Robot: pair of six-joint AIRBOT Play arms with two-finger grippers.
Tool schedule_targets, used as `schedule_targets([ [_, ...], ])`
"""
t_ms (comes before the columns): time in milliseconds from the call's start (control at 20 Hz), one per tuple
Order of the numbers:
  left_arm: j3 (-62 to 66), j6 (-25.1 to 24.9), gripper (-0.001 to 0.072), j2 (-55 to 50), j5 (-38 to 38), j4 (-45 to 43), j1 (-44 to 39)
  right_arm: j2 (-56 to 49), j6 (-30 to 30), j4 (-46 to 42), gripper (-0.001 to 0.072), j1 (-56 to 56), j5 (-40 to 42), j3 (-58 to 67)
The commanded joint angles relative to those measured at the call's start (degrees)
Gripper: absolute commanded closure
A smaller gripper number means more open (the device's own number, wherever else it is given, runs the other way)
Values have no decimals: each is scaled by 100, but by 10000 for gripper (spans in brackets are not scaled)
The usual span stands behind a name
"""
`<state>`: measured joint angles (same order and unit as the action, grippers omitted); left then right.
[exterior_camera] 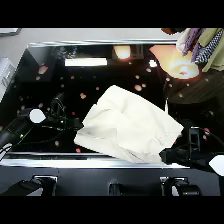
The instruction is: Fold the clothes and pants, and hang the long-sleeved shirts on hangers.
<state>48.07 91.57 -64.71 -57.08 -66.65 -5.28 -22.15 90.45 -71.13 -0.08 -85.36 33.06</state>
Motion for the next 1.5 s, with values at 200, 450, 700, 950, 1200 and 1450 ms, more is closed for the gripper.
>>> schedule_targets([
  [200,387,140,26,291,564,319,496,59,2135,-1742,313,2,-925,859],
  [450,603,122,26,273,1008,330,614,-227,3276,-4354,273,-2,-820,1823],
  [700,614,122,26,-138,1239,741,616,-2529,3368,-3989,106,-4,332,1825],
  [950,614,120,26,-302,1279,868,616,-4065,2514,-1246,74,-1537,1340,1825],
  [1200,614,116,27,-323,1320,866,616,-4155,1810,-1003,75,-2868,1668,1823],
  [1450,612,120,27,-450,1318,866,614,-5021,859,535,97,-2931,2083,1823],
])
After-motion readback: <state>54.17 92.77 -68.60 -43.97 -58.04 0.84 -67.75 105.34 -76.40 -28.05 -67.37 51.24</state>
